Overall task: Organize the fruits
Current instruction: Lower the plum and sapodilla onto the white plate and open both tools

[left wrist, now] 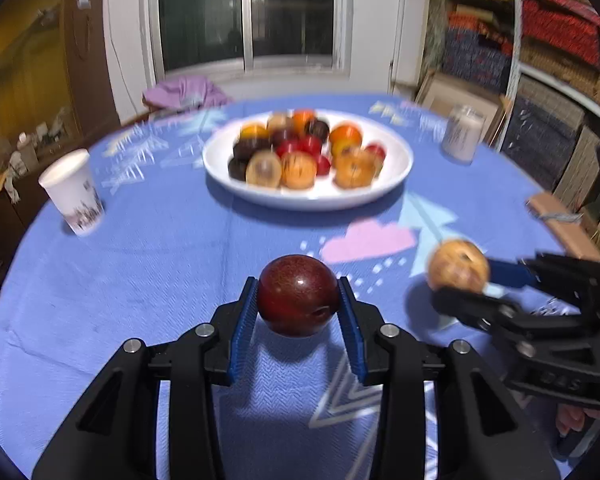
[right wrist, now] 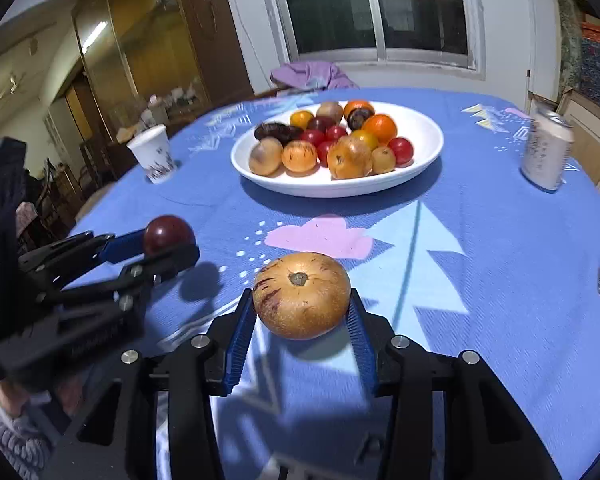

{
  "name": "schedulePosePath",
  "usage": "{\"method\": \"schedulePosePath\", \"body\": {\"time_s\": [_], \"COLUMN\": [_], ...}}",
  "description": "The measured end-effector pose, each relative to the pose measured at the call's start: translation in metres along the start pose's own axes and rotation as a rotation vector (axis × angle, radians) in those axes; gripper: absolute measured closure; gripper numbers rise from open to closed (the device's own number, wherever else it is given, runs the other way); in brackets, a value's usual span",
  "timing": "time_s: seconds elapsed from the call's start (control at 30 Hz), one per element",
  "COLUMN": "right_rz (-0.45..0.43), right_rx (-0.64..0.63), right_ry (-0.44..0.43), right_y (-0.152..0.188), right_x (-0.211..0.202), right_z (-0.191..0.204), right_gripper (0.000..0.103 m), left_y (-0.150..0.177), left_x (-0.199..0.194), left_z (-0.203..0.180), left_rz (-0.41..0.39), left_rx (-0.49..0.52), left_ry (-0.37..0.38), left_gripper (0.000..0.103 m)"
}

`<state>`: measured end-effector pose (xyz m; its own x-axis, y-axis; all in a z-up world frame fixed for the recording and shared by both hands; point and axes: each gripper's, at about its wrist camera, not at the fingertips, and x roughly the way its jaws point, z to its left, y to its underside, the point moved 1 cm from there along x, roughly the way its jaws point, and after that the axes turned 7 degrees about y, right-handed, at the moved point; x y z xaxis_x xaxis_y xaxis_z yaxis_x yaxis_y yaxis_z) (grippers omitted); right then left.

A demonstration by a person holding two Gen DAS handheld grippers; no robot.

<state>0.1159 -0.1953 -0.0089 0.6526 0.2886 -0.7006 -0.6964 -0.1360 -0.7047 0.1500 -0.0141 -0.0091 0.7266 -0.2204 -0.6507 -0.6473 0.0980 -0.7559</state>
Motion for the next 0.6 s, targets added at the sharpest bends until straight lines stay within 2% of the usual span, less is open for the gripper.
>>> {"method": "schedulePosePath", "body": {"time_s": [0.07, 0.17, 0.3, 0.37, 0.5, 0.6], "right_rz": [-0.047, -0.13, -0.294, -0.379, -0.454, -0.426], "right_rx": [0.012, 0.002, 0.003, -0.006, -0.018, -0.014], "right_ry": [-0.009, -0.002, -0.007, 0.0, 0.026, 0.052], "right_y": [0.002, -0.016, -0.079, -0.122, -0.194, -0.23], "right_x": [-0.027, -0.067, -0.131, -0.159, -0.17, -0.134], "right_z": [-0.005, -0.01, -0.015, -0.015, -0.014, -0.017], "right_gripper": [0.057, 0.057, 0.057, 0.057, 0.057, 0.057], "left_y": [-0.007, -0.034, -0.098, -0.132, -0.199, -0.226], "left_x": [-0.014, -0.038, -0.071, -0.086, -0.103, -0.076], "left_z": [-0.001, -0.002, 0.002, 0.004, 0.006, 0.01], "left_rz": [-0.037, -0.097, -0.198, -0.247, -0.326, -0.299], "left_rx": [0.003, 0.03, 0.06, 0.065, 0.073, 0.074], "left_ry": [-0.001, -0.021, -0.069, -0.088, -0.115, -0.118], "left_gripper": [0.064, 0.064, 0.064, 0.064, 0.064, 0.064]}}
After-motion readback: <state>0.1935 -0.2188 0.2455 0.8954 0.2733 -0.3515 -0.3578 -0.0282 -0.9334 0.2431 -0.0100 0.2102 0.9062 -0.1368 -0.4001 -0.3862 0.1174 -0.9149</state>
